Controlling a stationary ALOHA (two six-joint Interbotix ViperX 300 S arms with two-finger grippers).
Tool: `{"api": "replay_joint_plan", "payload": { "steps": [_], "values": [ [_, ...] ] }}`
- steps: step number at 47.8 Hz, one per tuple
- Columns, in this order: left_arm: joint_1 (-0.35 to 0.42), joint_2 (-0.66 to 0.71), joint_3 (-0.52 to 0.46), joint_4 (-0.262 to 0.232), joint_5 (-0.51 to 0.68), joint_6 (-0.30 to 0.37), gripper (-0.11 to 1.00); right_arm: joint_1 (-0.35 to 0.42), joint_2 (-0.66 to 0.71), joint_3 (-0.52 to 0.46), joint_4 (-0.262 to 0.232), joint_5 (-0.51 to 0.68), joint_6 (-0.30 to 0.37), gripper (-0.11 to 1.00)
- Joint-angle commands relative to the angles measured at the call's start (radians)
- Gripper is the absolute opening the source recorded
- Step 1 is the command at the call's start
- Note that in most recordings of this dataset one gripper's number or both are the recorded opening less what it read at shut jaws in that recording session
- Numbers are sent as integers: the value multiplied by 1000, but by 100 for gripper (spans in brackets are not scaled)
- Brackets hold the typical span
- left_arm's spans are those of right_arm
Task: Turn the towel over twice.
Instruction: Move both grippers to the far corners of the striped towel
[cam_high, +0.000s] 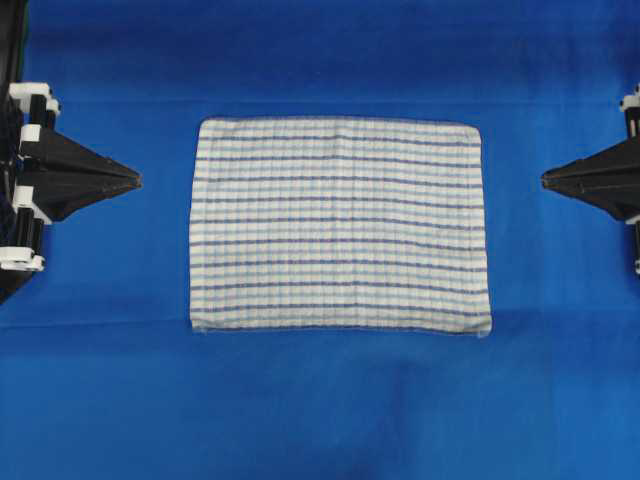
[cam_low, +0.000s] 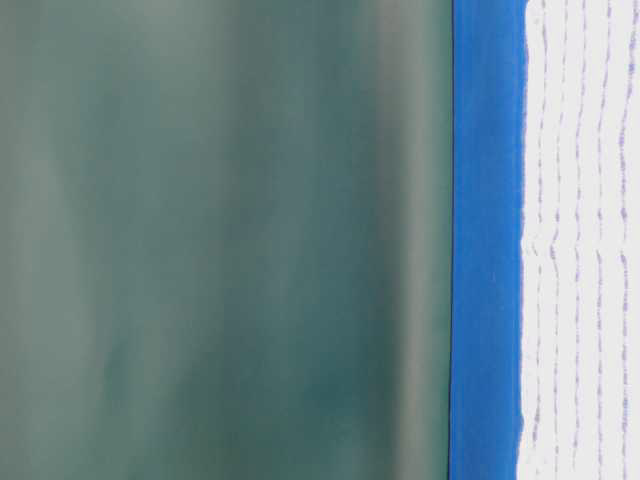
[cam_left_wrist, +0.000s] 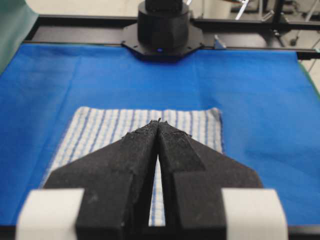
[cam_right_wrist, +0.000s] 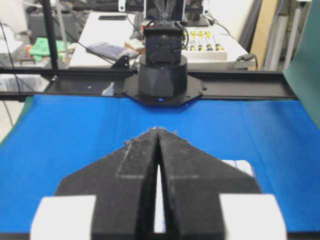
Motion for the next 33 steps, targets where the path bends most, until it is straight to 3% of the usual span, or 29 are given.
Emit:
{"api": "replay_joint_plan", "payload": {
  "steps": [1, 13, 30, 33],
  "values": [
    [6, 11, -26, -14, -2, 12, 0, -6, 11, -26, 3, -6, -2, 0],
    [75, 66, -21, -14, 3, 17, 0, -115, 38, -26, 3, 89, 3, 0],
    [245, 210, -8, -14, -20, 25, 1, -331, 193, -9, 6, 98, 52, 1],
    [270, 236, 0, -14, -35, 25, 7, -354, 241, -9, 5, 97, 54, 1]
  ]
}}
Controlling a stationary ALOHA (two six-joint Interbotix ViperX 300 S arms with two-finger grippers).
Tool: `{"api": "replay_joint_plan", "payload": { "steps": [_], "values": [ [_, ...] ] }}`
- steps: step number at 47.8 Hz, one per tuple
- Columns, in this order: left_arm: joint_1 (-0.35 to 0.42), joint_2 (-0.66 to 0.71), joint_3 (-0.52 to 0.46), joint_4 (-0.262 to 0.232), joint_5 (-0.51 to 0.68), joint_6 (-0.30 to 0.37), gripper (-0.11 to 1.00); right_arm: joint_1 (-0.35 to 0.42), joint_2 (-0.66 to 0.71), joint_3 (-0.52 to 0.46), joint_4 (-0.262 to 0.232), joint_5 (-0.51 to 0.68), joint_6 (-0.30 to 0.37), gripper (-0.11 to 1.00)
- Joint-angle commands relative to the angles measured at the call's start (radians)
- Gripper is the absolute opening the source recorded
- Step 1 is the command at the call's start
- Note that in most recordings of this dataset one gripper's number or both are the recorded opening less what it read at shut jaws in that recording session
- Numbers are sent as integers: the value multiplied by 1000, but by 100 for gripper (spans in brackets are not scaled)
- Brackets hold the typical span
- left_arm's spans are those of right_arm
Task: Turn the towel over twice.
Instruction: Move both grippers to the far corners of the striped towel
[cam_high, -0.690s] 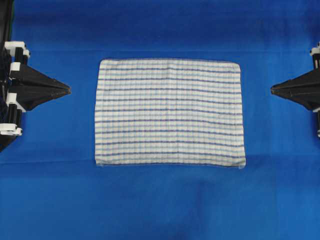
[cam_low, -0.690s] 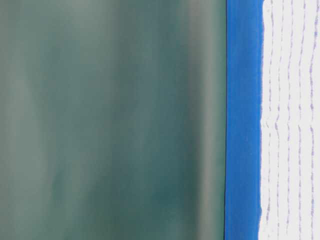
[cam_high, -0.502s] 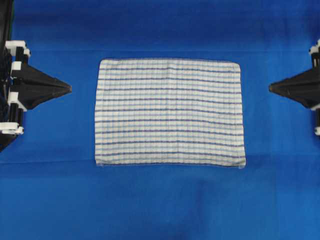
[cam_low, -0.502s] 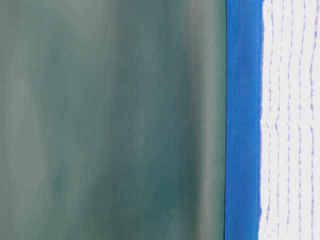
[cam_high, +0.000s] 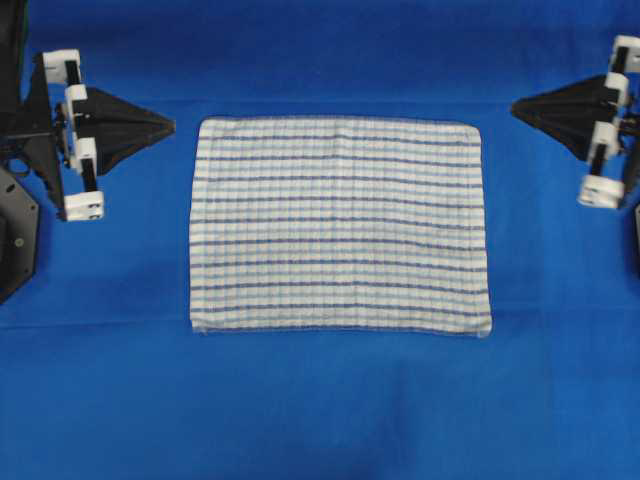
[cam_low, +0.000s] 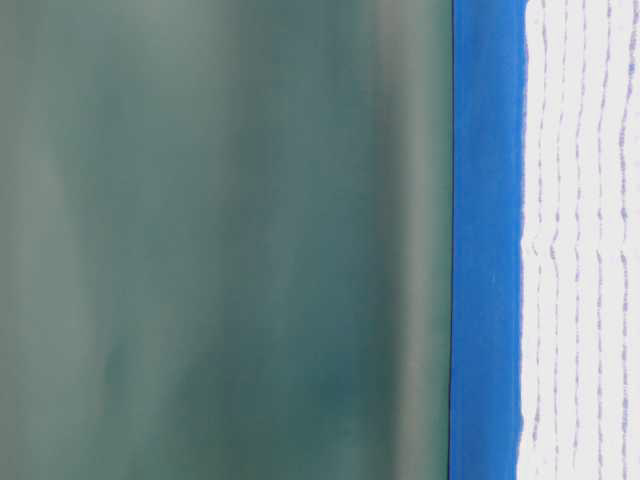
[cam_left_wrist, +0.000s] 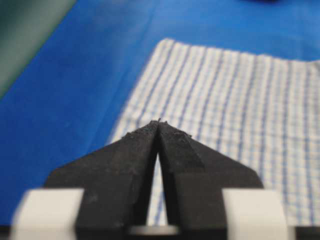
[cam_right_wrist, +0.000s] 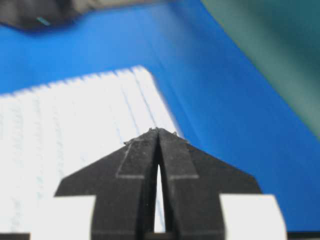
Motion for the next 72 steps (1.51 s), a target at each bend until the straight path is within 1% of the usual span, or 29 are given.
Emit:
{"api": "replay_joint_plan", "payload": {
  "steps": [1, 2, 4, 9, 12, 14, 15, 16, 21, 30, 36, 45, 54, 56, 58, 62, 64, 66, 69, 71, 72],
  "values": [
    [34, 35, 2, -2, -29, 2, 11, -35, 64, -11, 2, -6, 2, 1],
    [41, 46, 3, -2, -35, 2, 16, -43, 81, -11, 3, -6, 2, 2],
    [61, 69, 12, -2, -49, 2, 26, -60, 118, -11, 2, -6, 2, 11],
    [104, 124, 31, -2, -98, 2, 58, -103, 222, -17, 2, -6, 0, 42],
    [126, 163, 38, -2, -129, 3, 75, -132, 296, -21, 0, -14, 0, 56],
    [141, 190, 44, -2, -146, 3, 84, -144, 337, -25, -2, -23, 0, 58],
    [147, 206, 44, -2, -153, 3, 87, -150, 357, -28, -2, -29, 0, 57],
    [155, 222, 46, -2, -161, 3, 88, -155, 376, -29, -2, -37, 0, 56],
    [187, 314, 44, -2, -199, 20, 84, -175, 468, -37, -2, -81, -2, 53],
    [229, 476, 35, -2, -298, 32, 85, -198, 606, -58, -2, -153, -8, 53],
    [256, 578, 23, -2, -339, 32, 85, -202, 684, -77, -2, -172, -9, 53],
    [273, 689, -3, -3, -351, 32, 85, -206, 764, -100, -2, -184, -12, 53],
    [288, 767, -29, -6, -337, 32, 80, -209, 795, -104, -2, -184, -12, 52],
    [296, 779, -32, -6, -330, 32, 77, -209, 795, -103, -2, -184, -12, 52],
    [304, 793, -37, -8, -316, 32, 71, -209, 795, -103, -3, -184, -12, 49],
    [304, 810, -49, -6, -285, 32, 50, -209, 795, -101, -3, -179, -15, 42],
    [305, 815, -54, -8, -268, 32, 40, -209, 795, -101, -5, -179, -17, 35],
    [305, 818, -58, -6, -253, 32, 29, -209, 795, -101, -6, -179, -17, 24],
    [305, 819, -61, -8, -233, 34, 16, -209, 795, -101, -8, -178, -18, 12],
    [305, 819, -61, -6, -230, 34, 9, -209, 793, -101, -9, -178, -18, 6],
    [304, 819, -61, -8, -229, 34, 6, -210, 793, -101, -9, -178, -18, 6]
  ]
}}
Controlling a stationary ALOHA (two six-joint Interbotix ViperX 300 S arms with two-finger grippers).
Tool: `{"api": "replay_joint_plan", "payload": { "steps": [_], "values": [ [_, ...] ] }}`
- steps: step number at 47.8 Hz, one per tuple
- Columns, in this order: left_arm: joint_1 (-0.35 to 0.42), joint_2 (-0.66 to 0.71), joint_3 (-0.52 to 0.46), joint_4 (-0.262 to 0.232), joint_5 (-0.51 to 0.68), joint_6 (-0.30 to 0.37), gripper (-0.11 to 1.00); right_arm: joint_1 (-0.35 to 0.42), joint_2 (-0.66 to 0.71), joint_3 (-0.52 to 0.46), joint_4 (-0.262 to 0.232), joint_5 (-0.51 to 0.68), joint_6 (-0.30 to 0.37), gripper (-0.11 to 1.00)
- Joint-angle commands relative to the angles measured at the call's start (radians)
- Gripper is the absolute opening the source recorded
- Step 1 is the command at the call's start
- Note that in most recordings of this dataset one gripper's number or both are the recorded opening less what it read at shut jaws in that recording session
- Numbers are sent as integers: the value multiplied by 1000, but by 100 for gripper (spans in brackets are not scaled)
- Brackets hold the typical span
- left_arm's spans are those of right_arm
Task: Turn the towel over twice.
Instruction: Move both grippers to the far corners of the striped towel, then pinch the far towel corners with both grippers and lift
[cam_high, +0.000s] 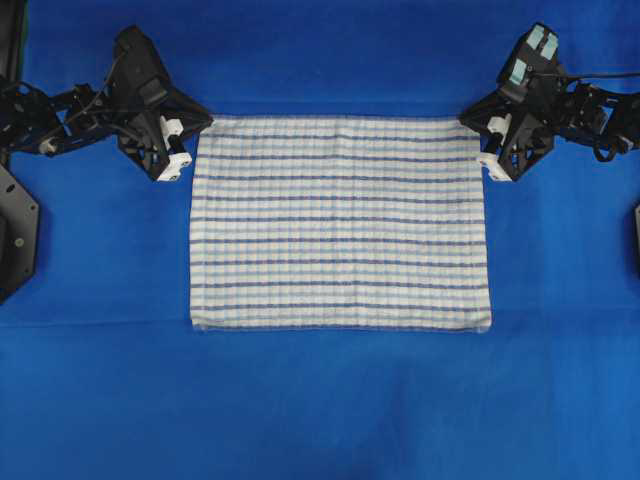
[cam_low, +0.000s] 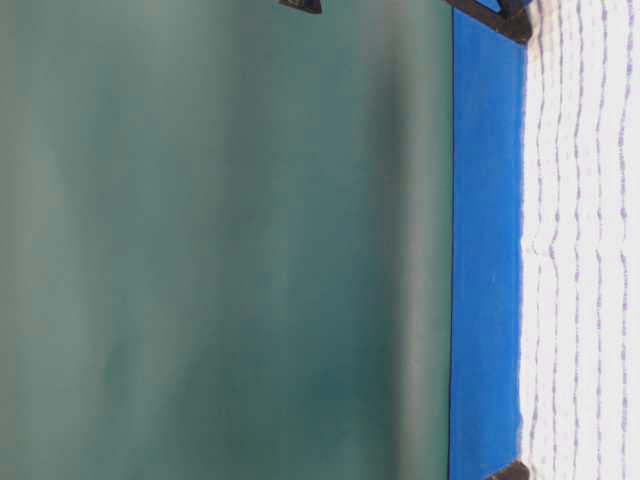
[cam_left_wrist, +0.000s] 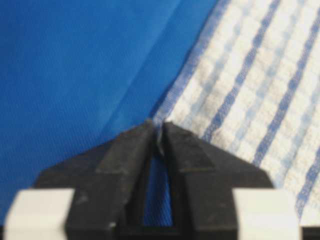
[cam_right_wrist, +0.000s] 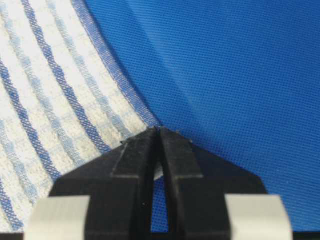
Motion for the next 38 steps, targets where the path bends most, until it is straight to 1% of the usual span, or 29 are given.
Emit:
{"api": "replay_joint_plan", "payload": {
  "steps": [1, 17, 29, 38],
  "values": [
    [5, -6, -6, -2, 11, 2, 4, -5, -6, -6, -2, 0, -2, 6],
    [3, -38, -3, -2, 21, 2, 4, -5, -12, -11, -2, 0, 0, 6],
    [15, -155, -28, -3, 69, 5, 4, -17, -86, -14, -2, 3, 2, 6],
    [34, -259, -63, -2, 133, 55, 4, -69, -158, -28, -2, 55, -5, 6]
  ]
}}
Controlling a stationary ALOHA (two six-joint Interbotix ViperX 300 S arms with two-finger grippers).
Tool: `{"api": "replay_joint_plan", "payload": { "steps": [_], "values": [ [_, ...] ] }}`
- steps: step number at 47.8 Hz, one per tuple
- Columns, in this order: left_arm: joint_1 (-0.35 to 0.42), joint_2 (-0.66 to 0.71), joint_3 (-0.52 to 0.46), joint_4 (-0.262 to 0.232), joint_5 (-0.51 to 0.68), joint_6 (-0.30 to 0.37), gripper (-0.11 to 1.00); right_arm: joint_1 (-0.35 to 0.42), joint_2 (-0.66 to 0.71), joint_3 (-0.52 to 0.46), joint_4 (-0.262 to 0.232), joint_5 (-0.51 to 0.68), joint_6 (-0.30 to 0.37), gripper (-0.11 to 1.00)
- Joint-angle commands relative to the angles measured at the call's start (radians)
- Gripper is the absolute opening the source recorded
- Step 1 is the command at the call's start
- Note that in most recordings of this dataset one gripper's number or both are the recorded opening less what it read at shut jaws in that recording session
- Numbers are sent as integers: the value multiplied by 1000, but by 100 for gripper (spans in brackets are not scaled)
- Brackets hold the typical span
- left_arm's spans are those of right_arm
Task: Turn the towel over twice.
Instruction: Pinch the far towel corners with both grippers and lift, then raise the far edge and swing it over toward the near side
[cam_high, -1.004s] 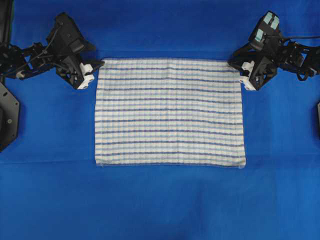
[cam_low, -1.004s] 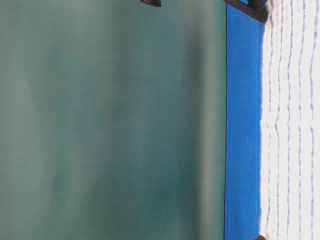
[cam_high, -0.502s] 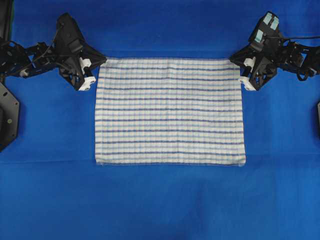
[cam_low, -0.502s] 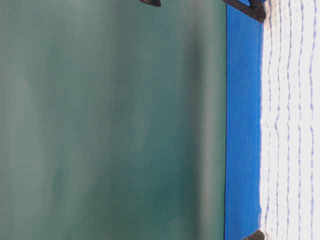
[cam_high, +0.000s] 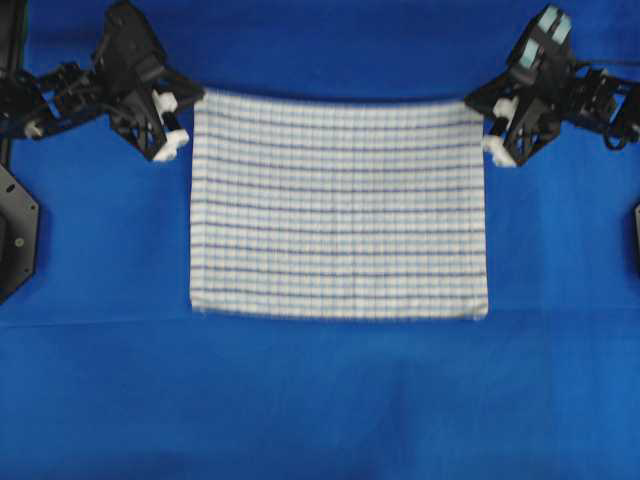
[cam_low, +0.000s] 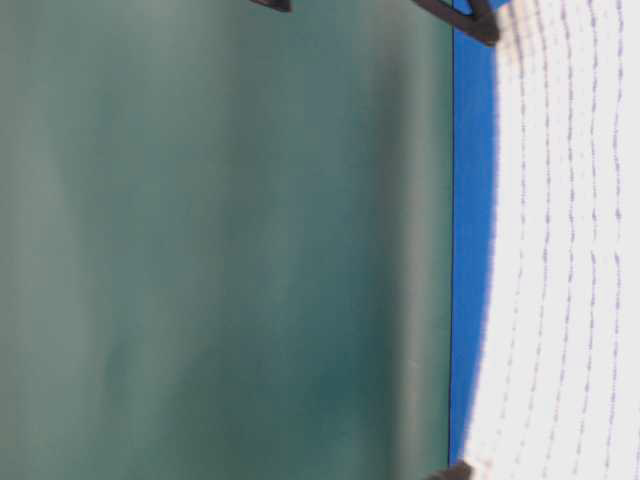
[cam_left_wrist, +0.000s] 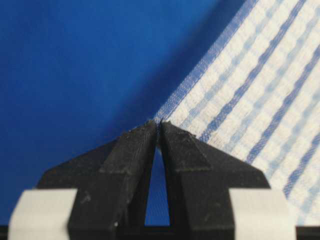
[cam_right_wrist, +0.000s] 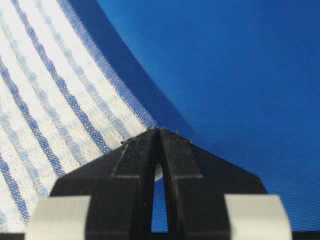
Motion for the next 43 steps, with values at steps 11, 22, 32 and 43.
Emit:
{"api": "replay_joint_plan", "payload": {
  "steps": [11, 22, 32, 43],
  "values": [
    [40, -166, -72, -3, 91, 35, 4, -83, -143, -63, -8, 114, -46, 6],
    [57, -281, -127, -2, 160, 77, 4, -126, -273, -141, -9, 230, -106, 6],
    [67, -342, -149, -2, 160, 121, 4, -144, -353, -206, -8, 293, -153, 5],
    [77, -390, -181, -2, 155, 127, 4, -152, -405, -276, -9, 337, -189, 6]
  ]
}}
